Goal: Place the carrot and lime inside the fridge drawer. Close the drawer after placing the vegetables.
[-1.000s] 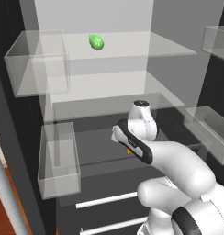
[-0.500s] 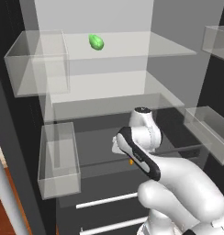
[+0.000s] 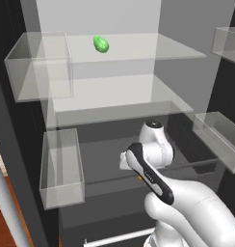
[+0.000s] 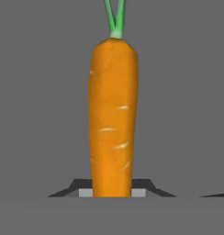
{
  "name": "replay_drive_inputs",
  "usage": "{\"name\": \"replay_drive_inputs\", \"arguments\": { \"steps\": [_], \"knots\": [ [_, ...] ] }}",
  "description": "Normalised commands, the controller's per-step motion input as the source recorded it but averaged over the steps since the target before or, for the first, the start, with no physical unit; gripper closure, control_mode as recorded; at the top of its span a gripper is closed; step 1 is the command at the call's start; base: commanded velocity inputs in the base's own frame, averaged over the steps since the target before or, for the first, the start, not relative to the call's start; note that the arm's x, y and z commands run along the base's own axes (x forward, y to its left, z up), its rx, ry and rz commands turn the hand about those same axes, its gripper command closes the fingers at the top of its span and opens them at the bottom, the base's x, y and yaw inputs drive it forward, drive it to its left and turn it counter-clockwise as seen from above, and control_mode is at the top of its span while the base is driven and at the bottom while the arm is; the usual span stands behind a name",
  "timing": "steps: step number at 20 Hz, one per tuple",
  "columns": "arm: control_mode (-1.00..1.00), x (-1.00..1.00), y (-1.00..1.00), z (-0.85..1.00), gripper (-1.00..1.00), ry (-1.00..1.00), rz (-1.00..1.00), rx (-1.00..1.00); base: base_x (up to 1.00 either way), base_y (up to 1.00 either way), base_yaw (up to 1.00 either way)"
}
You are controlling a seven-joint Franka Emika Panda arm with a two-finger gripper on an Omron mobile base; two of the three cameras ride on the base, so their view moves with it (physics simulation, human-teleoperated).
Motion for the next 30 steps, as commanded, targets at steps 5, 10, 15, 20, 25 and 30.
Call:
{"name": "replay_drive_inputs", "arguments": {
  "steps": [5, 10, 15, 20, 25, 30],
  "knots": [
    [-1.00, 0.33, 0.01, -0.51, 1.00, 0.00, 0.13, 0.00, 0.00, 0.00, 0.00],
    [-1.00, 0.02, 0.15, -0.44, 1.00, 0.06, 0.12, -0.01, 0.00, 0.00, 0.00],
    [-1.00, 0.00, 0.19, -0.45, 1.00, 0.10, 0.10, -0.03, 0.00, 0.00, 0.00],
    [-1.00, 0.00, 0.13, -0.42, -1.00, 0.12, 0.08, -0.03, 0.00, 0.00, 0.00],
    [-1.00, 0.00, 0.00, 0.00, -1.00, 0.02, 0.03, 0.00, 0.00, 0.00, 0.00],
    [-1.00, -0.01, 0.00, 0.69, -1.00, -0.05, 0.00, 0.00, 0.00, 0.00, 0.00]
  ]
}}
